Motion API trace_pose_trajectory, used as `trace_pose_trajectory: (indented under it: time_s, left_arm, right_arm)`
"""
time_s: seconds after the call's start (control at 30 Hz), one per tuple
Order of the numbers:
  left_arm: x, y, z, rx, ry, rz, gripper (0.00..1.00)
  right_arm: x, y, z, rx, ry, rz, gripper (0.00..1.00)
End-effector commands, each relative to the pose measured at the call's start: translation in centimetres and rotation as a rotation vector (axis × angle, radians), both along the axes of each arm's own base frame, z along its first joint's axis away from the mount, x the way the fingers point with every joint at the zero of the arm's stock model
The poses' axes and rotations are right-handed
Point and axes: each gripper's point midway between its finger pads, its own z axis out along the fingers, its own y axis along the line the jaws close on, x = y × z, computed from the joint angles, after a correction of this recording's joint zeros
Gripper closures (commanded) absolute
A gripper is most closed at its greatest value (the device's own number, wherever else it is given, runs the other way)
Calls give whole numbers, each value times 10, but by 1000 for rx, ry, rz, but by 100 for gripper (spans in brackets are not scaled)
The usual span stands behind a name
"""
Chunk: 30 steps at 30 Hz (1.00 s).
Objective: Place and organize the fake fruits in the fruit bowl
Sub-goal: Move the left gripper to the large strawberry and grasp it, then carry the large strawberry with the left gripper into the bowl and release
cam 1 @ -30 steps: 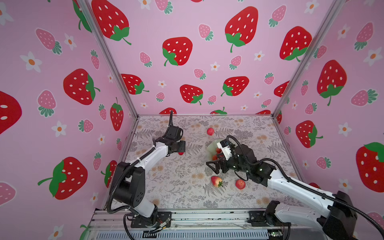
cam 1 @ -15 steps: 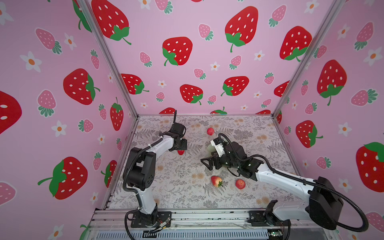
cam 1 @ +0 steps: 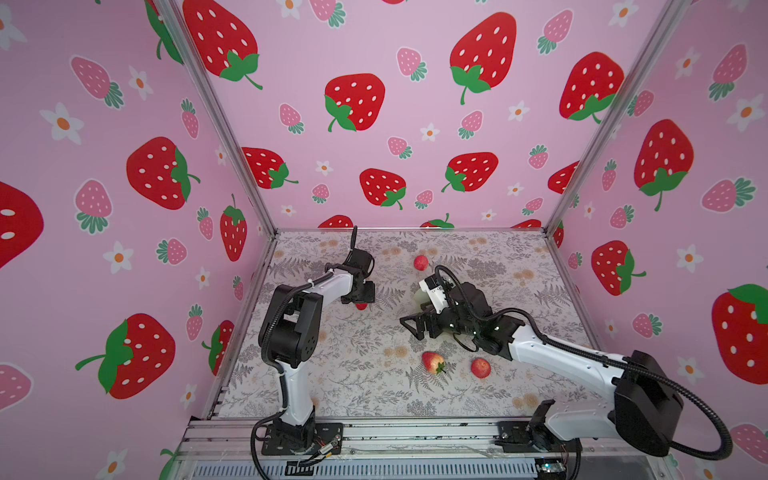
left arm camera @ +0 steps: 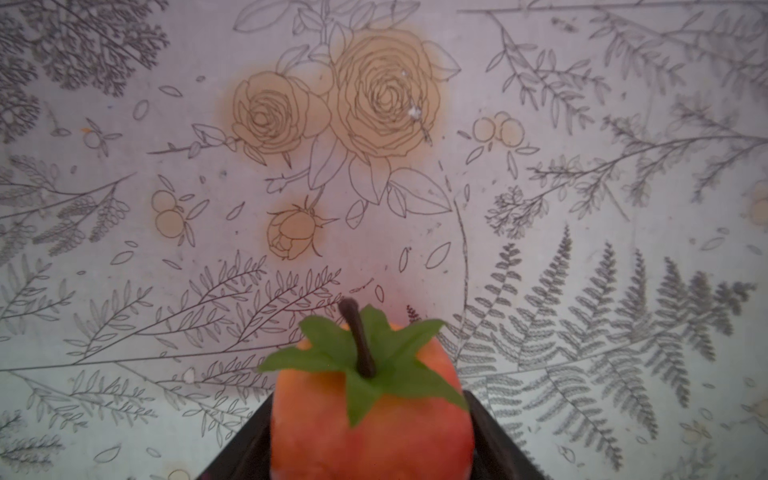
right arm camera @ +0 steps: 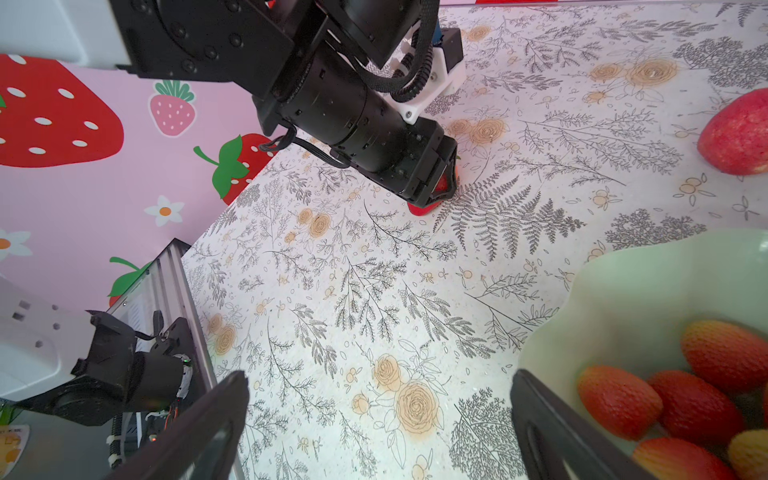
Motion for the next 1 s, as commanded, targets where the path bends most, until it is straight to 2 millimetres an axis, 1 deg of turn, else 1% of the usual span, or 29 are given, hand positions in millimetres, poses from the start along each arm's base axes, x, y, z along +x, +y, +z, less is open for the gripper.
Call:
trace_pose_trajectory:
  time_s: [0.0,0.07,0.1,0.17,0.27,0.33,0.4,0.47,0.57,0.63,0.7,0.73,0.8,0.9,0.97]
  left_arm:
    - [14,1,10,-2,-34,22,38]
    - [15,0,14,-10,-44,24,43]
    - [14,0,17,-11,-51,25,45]
    - [13,0,26,-10,-73,24,47]
    - [8,-3,43,-23,-99,11,49]
    - [1,-15,55,-39,-115,-16,49]
    - [-6,-34,74,-58,-143,-54,50]
    - [-13,-62,92,-91,-180,-110,50]
    - [-23,-110,115,-147,-225,-203,50]
    - [-27,-138,123,-177,-234,-251,50]
    - [-29,-163,125,-212,-226,-283,50]
    - [-29,-172,124,-222,-227,-292,50]
    - [-25,-189,123,-232,-229,-310,50]
    - [-21,-204,115,-210,-207,-340,50]
    - [-22,-213,109,-200,-191,-366,50]
  right_arm:
    - [2,-4,12,37,-5,0,1]
    - [2,-11,14,49,3,-12,1]
    - [3,-16,15,59,5,-27,1]
    - [5,-31,12,68,28,-69,1]
    - [11,-63,-8,47,106,-168,1]
    - [10,-85,-20,21,129,-238,1]
    - [7,-103,-24,4,124,-298,1]
    - [2,-116,-26,-2,126,-334,1]
    - [-6,-127,-22,27,126,-363,1]
    - [-10,-133,-22,42,131,-377,1]
    - [-14,-138,-21,50,135,-392,1]
    - [-15,-141,-22,48,137,-400,1]
    - [-17,-144,-18,55,137,-410,1]
    - [-18,-145,-9,72,132,-411,1]
    - [-19,-146,-4,78,126,-415,1]
